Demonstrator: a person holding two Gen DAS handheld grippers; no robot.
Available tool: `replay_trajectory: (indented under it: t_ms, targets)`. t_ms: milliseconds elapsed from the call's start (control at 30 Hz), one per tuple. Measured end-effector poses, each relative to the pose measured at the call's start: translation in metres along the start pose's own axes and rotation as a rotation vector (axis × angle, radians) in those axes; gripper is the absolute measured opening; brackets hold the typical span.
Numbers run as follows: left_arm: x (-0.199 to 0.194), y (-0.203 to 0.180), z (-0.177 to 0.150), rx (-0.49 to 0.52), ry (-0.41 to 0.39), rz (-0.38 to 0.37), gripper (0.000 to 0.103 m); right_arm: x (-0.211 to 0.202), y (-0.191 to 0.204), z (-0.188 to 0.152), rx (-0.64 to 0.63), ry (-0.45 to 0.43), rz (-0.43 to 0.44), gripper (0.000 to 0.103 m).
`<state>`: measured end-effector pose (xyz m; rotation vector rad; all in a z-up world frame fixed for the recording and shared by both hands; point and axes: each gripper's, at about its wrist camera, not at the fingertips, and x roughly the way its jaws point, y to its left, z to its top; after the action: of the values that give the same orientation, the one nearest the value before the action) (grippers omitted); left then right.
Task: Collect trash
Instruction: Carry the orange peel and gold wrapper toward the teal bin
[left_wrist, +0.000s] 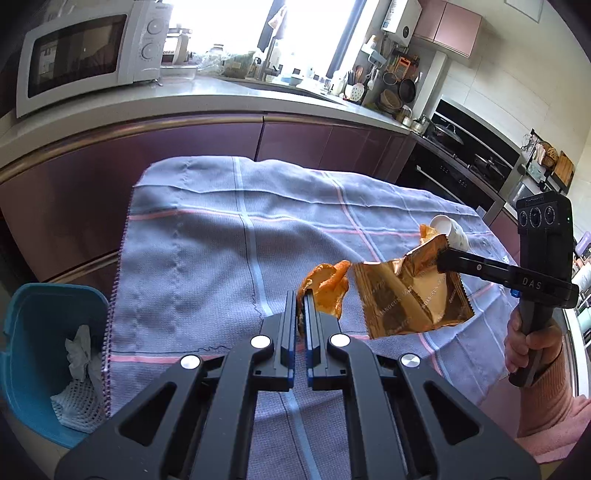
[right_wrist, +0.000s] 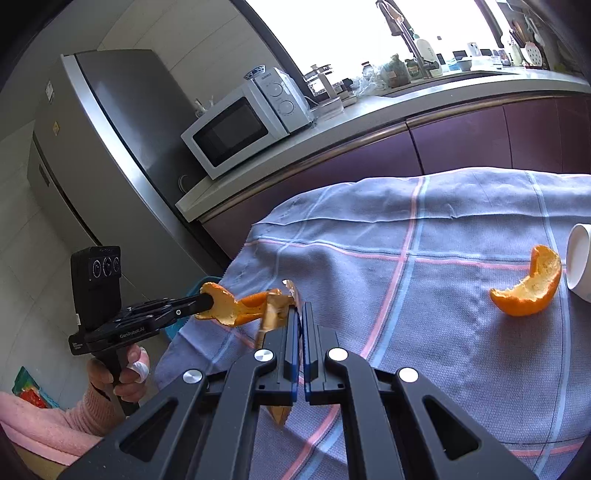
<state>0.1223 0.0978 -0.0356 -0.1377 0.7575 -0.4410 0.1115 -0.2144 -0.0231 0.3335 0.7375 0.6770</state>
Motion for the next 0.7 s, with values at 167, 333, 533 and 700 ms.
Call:
replay_trajectory:
  t_ms: [167, 333, 533, 700]
  targets:
    - [-0.035, 0.015, 0.002, -0.007, -0.048, 0.044, 0.004, 0.009, 0.019, 0.010, -0.037, -0.007, 0.036, 0.002]
    - [-0.068, 0.040, 0.000, -0.040, -0.086, 0.110, 0.004, 0.026, 0.039, 0.020, -0.072, 0.001, 0.080, 0.002]
    - [-0.106, 0.071, -0.007, -0.093, -0.133, 0.188, 0.004, 0.042, 0.066, 0.031, -0.128, 0.008, 0.123, 0.001]
    - [-0.130, 0.096, -0.015, -0.139, -0.162, 0.226, 0.004, 0.045, 0.083, 0.043, -0.165, -0.002, 0.132, 0.001]
